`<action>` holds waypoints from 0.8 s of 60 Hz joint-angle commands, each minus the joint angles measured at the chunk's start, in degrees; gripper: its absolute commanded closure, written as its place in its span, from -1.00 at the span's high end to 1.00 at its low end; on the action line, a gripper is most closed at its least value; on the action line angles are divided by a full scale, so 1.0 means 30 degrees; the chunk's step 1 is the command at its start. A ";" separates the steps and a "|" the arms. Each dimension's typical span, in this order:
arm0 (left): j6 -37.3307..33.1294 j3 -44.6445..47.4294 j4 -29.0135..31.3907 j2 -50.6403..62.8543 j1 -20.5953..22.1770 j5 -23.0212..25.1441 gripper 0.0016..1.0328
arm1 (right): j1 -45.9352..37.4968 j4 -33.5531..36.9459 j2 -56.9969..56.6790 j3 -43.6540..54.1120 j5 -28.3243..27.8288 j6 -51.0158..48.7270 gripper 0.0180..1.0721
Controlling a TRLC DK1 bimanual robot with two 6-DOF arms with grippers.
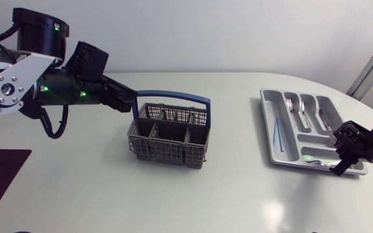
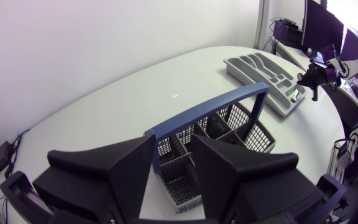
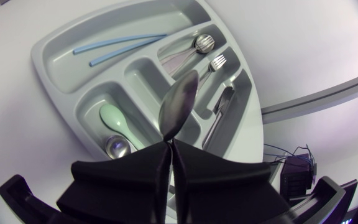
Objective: Unload the cutlery basket into the drawer organizer.
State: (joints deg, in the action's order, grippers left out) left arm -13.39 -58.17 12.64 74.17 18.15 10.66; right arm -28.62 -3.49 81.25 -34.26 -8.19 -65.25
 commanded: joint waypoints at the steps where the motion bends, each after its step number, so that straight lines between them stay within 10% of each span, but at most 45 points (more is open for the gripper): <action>1: -0.0489 0.0143 0.0180 -0.0056 -0.0103 -0.0329 -0.16 | -0.0274 -0.0918 0.1041 0.0551 0.0502 -0.0895 -0.88; 12: -0.0840 0.0436 0.0209 0.0003 -0.0631 -0.0710 -0.16 | -0.0450 -0.2090 0.2535 0.0668 0.1381 -0.1100 -0.81; 33: -0.1573 0.1402 0.0209 0.0471 -0.2213 -0.0974 -0.17 | -0.0303 -0.1621 0.0923 0.1078 0.2084 -0.0924 0.68; 48: -0.1954 0.1813 0.0209 0.1409 -0.3414 -0.1062 -0.17 | 0.1513 0.3213 -0.3823 0.0785 0.1615 0.1800 0.71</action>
State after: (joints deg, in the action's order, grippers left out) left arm -17.89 -54.26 13.08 76.69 8.93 7.81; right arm -27.22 3.22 74.28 -31.92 -2.98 -63.24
